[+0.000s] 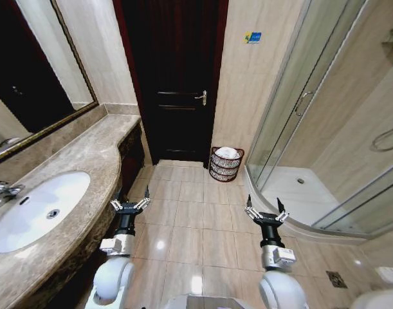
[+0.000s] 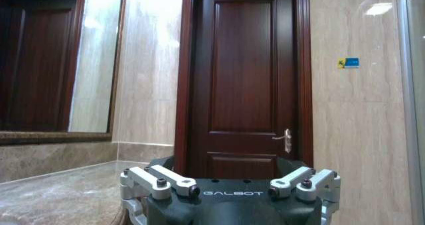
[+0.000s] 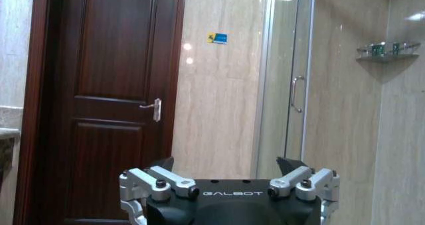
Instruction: Discard the used towel into the hamper.
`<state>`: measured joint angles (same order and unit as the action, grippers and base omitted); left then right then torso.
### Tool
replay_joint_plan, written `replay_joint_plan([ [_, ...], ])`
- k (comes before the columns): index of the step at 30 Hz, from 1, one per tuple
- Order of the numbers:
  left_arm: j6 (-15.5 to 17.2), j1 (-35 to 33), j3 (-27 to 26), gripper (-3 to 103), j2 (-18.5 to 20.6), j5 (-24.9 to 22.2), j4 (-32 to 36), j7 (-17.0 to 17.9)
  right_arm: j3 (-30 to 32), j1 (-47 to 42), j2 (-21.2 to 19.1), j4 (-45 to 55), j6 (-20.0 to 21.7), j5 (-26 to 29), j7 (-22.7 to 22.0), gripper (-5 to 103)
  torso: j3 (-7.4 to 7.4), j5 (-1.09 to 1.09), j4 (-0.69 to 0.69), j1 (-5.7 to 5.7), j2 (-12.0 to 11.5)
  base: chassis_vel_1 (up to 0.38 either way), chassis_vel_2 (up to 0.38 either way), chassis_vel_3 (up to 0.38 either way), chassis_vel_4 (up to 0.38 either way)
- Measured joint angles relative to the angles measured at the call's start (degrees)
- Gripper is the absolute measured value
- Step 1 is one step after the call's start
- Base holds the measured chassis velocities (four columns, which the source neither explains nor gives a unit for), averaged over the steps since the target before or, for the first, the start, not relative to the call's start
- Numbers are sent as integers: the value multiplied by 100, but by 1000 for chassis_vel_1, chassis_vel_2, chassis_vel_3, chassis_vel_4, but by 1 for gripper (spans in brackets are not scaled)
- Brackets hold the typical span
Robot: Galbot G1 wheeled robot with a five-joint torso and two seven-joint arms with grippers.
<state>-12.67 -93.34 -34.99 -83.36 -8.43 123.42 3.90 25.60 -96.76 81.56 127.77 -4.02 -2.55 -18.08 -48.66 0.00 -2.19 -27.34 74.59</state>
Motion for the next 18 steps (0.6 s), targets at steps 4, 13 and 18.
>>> replay_joint_plan([
  [4, 0, 0, 0, 100, 0, 0, 0, 0, 0, 0, 0, 0, 0, 0, 0, 100, 0, 0, 0, 0, 0, 0, 0, 0, 0],
  [13, 0, 0, 0, 100, 0, 0, 0, 0, 0, 0, 0, 0, 0, 0, 0, 100, 0, 0, 0, 0, 0, 0, 0, 0, 0],
  [18, 0, 0, 0, 100, 0, 0, 0, 0, 0, 0, 0, 0, 0, 0, 0, 100, 0, 0, 0, 0, 0, 0, 0, 0, 0],
])
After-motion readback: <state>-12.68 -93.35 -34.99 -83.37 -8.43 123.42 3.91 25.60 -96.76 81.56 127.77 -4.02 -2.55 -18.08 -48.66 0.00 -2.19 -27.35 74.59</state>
